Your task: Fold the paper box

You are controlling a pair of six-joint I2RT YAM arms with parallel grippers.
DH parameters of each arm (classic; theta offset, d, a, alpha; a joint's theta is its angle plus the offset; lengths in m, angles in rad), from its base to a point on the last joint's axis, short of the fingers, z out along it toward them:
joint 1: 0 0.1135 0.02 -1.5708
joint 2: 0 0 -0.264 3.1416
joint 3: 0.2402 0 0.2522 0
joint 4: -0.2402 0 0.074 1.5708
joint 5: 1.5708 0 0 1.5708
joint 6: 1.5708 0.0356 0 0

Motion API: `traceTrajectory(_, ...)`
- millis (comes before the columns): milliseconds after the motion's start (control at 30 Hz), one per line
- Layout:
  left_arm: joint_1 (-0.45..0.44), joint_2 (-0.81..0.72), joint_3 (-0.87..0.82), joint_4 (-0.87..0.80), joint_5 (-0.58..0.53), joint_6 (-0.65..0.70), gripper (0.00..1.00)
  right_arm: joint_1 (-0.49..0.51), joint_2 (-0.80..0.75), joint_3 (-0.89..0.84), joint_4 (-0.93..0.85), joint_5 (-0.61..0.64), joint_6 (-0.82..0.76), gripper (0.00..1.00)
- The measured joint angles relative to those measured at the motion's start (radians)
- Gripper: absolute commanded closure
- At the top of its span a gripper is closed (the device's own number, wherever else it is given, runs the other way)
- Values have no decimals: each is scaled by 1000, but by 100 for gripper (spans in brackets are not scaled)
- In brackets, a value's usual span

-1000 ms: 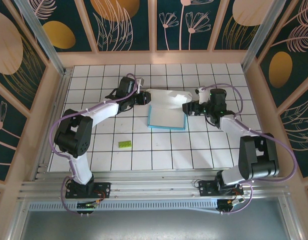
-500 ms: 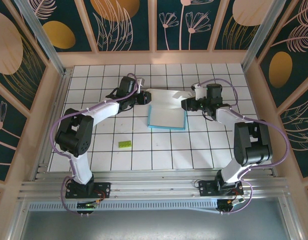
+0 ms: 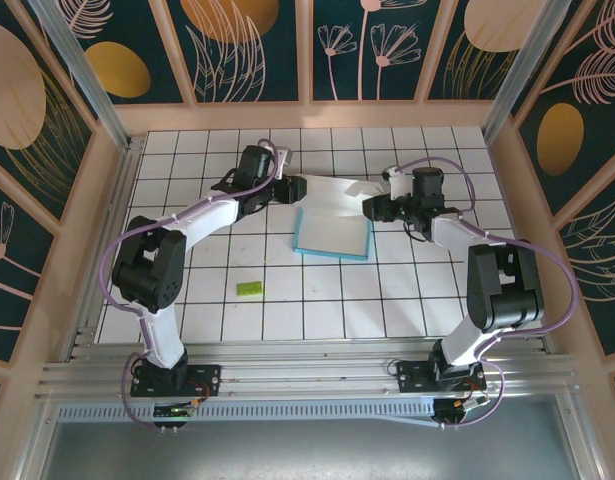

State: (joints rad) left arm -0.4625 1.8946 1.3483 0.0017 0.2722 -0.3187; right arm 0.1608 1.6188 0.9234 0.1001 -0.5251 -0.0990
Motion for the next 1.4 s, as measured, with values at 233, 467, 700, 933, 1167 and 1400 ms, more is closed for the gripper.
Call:
traceTrajectory(233, 0, 29, 8, -6, 19, 4, 68, 5, 0, 0, 3, 2, 7, 56)
traceTrajectory(467, 0, 35, 7, -6, 38, -11, 80, 22, 0, 0, 24, 36, 35, 65)
traceTrajectory(700, 0, 35, -17, 28, 61, -53, 81, 42, -2, -17, 63, 100, 109, 69)
traceTrajectory(933, 3, 34, -55, 95, 72, -102, 80, 70, -22, -45, 89, 168, 172, 73)
traceTrajectory(1167, 3, 13, -100, 138, 86, -132, 80, 93, -43, -82, 127, 224, 229, 75)
traceTrajectory(1400, 3, -5, -131, 163, 92, -153, 79, 113, -57, -100, 144, 271, 274, 76)
